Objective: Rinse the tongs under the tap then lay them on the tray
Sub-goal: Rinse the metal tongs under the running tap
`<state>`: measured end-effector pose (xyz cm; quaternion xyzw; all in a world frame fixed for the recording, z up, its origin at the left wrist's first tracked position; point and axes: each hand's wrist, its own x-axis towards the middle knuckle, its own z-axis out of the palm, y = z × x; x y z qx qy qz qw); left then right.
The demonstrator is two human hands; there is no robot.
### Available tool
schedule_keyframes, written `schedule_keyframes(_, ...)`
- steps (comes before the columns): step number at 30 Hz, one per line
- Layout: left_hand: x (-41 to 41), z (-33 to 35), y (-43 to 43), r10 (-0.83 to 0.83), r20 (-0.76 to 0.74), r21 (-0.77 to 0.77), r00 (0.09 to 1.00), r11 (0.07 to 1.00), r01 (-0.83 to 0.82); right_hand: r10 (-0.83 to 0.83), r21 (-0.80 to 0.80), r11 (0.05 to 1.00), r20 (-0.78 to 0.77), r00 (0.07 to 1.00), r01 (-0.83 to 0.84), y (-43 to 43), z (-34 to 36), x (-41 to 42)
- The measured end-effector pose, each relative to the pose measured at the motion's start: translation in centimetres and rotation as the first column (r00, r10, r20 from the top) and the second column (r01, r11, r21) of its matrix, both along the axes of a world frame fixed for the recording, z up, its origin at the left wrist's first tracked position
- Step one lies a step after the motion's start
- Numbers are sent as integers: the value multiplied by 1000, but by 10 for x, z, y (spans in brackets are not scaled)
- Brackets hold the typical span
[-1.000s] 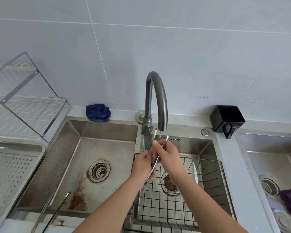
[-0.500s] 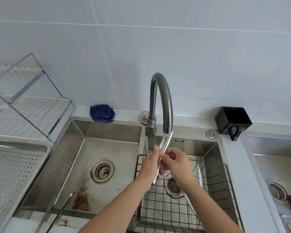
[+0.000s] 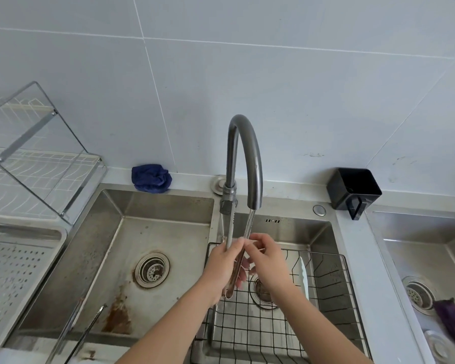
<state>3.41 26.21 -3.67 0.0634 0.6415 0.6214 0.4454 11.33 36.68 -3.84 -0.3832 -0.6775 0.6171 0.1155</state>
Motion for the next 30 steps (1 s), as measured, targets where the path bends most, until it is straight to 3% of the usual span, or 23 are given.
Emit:
schedule_keyframes(6, 0, -4, -9, -39, -118, -101, 992, 994, 27, -180, -158, 974, -93, 979, 164, 19, 8, -21)
schedule_keyframes(12, -2, -1, -15, -77, -209, -197, 975, 980, 35, -188, -12, 982, -33, 982, 188, 29, 11, -43)
schedule_keyframes(17, -7, 0, -20, -81, -203, -209, 976, 977, 37, -95, -15, 995, -41, 995, 94, 21, -1, -41)
schedule_keyframes(22, -6, 1, -20, -95, -207, -225, 974, 973, 47, -160, -59, 986, -38, 986, 158, 23, -2, -42)
schedule_keyframes(26, -10, 5, -19, -69, -205, -217, 976, 976, 23, -51, -63, 997, -51, 997, 48, 16, -1, -43)
schedule_keyframes(30, -11, 9, -19, -99, -234, -233, 967, 972, 43, -140, -25, 990, -27, 990, 139, 23, 2, -46)
